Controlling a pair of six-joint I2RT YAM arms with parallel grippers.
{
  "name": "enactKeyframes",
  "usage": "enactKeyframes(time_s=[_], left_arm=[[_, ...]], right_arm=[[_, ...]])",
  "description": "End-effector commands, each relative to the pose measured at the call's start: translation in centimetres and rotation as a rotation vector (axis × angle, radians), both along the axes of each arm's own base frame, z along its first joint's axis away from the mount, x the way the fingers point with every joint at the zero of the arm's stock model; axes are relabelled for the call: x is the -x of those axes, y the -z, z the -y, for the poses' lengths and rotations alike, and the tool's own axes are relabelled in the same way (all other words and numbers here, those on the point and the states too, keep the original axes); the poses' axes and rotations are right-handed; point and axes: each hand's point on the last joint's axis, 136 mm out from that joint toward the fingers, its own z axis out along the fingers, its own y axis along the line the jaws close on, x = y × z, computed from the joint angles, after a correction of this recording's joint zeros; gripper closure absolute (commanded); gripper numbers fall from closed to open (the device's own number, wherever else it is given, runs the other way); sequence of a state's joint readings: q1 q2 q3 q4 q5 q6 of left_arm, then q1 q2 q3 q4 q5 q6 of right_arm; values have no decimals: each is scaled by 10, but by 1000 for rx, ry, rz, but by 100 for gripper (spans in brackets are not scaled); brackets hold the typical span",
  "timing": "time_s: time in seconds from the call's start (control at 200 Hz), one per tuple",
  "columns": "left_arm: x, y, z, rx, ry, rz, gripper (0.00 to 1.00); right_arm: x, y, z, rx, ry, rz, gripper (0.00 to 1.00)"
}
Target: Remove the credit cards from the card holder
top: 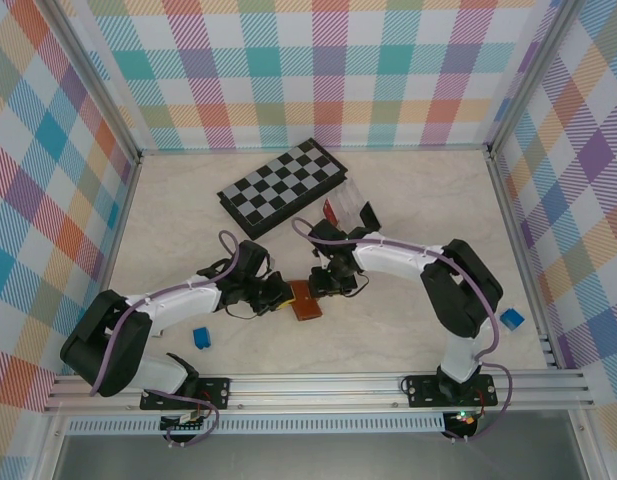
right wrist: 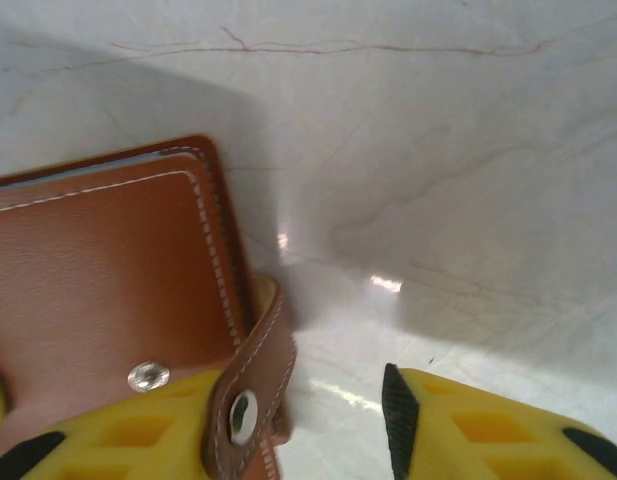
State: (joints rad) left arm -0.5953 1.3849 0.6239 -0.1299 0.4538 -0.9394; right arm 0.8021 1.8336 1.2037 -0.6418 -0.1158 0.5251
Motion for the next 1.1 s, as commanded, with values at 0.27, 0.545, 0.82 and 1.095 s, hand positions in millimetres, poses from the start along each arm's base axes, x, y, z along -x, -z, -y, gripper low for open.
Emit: enactKeyframes(time_s=[0.27,0.545,0.82,1.095], left_arm=[[0,1,-18,-148,-52,-61,62],[-25,-15,-34,-291,-128,-50,17],[-56,-29,-55,-304,-199,28,0],[-58,-30,-74,-301,-189,43,0]], right_arm=[[-11,-14,-13,-75,-79,82,92],[-2,-58,11,-80,-94,178,96],[13,-97,0,-190,-109,139,95],[-3,-82,-26,-198,-28,49,96]])
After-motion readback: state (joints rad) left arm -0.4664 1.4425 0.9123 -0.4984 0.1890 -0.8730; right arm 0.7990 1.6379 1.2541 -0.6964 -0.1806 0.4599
